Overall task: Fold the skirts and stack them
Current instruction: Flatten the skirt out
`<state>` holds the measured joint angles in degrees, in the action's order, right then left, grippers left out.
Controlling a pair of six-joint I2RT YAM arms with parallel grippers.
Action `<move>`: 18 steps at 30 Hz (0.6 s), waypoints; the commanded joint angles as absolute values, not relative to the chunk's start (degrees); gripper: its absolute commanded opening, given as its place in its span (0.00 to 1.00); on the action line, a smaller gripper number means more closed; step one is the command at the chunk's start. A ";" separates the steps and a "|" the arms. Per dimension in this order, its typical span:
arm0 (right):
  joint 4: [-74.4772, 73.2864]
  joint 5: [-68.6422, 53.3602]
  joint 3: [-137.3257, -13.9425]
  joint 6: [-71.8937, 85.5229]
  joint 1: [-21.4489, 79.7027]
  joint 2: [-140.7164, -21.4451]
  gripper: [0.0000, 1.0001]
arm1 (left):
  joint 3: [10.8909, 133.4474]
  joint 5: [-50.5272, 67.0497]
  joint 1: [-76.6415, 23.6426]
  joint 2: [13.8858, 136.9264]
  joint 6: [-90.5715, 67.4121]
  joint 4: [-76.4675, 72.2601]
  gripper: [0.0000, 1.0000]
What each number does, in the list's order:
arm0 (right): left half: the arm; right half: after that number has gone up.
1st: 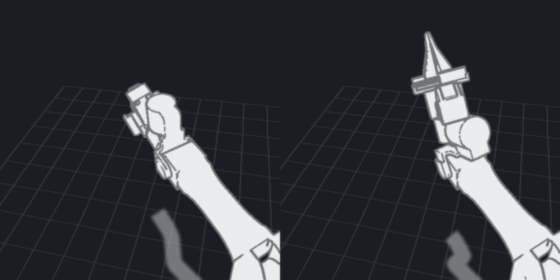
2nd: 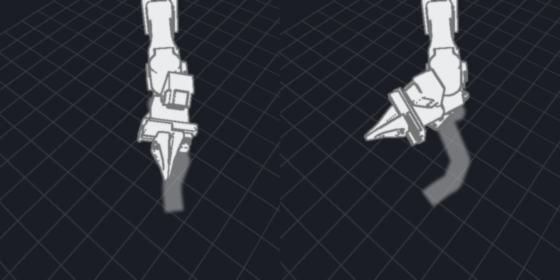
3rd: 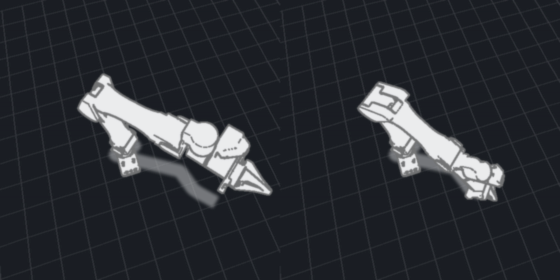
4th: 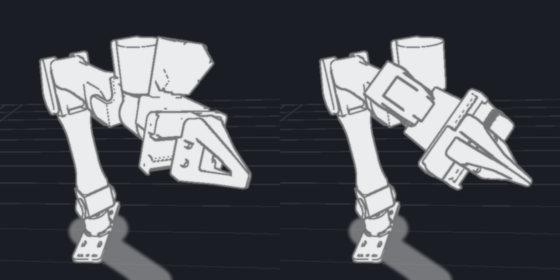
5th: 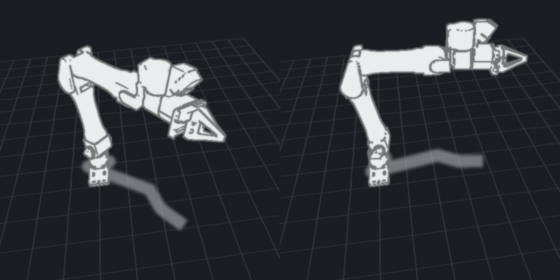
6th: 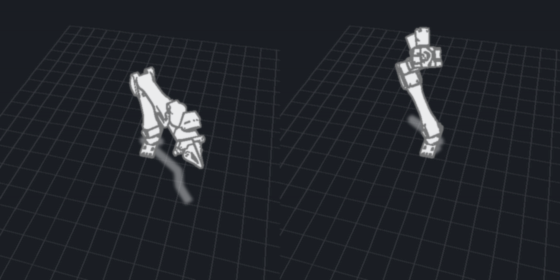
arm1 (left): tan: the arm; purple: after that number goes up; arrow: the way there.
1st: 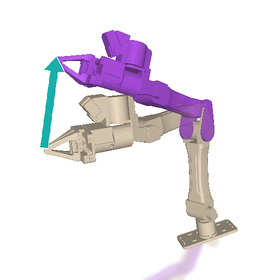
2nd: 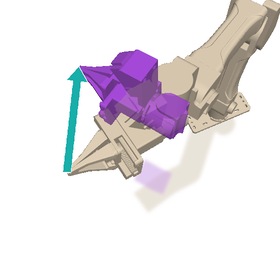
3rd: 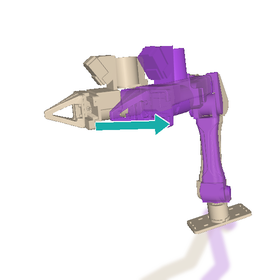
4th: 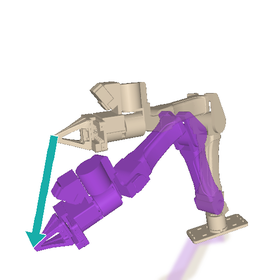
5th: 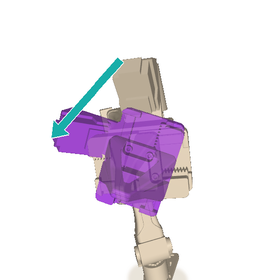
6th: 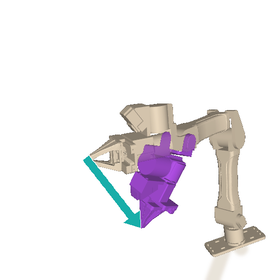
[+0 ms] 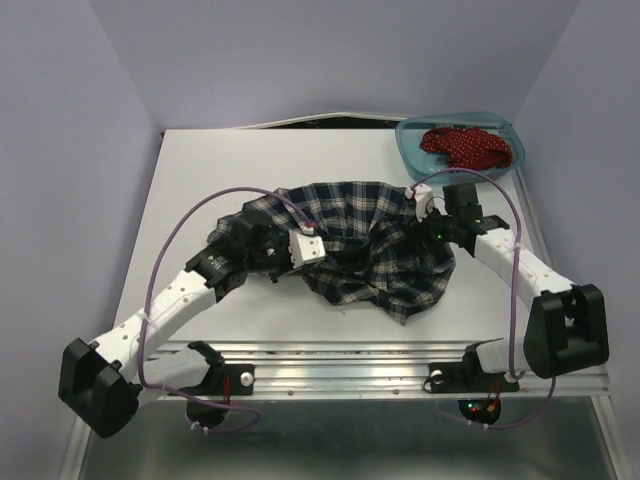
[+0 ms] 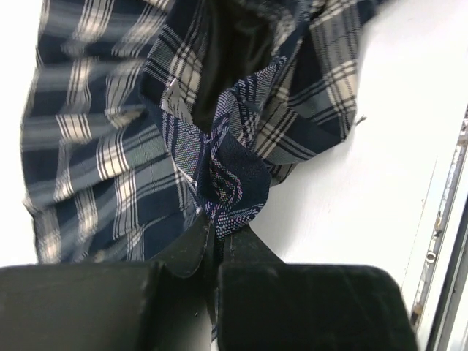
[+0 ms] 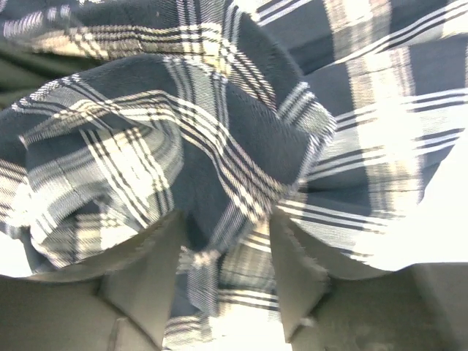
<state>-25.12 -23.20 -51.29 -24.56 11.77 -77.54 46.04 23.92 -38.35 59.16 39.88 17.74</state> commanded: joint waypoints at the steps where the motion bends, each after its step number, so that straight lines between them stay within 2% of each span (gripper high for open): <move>1: -24.70 -27.68 -54.75 -26.19 10.11 -76.02 0.52 | 50.18 32.24 -28.87 61.25 36.39 20.21 0.00; 5: -23.47 -28.83 -56.33 -26.45 8.88 -78.22 0.51 | 51.94 37.78 -20.51 64.86 35.60 20.39 0.00; 9: -22.85 -33.46 -58.52 -25.15 8.35 -82.69 0.61 | 53.43 39.02 -17.49 67.75 36.03 20.65 0.00; 16: -22.76 -45.68 -64.24 -15.57 8.35 -89.20 0.71 | 55.19 37.71 -16.70 69.78 34.90 20.30 0.00; 18: -21.10 -45.97 -64.16 -13.71 8.35 -91.66 0.71 | 55.37 37.53 -16.18 69.96 34.02 19.87 0.00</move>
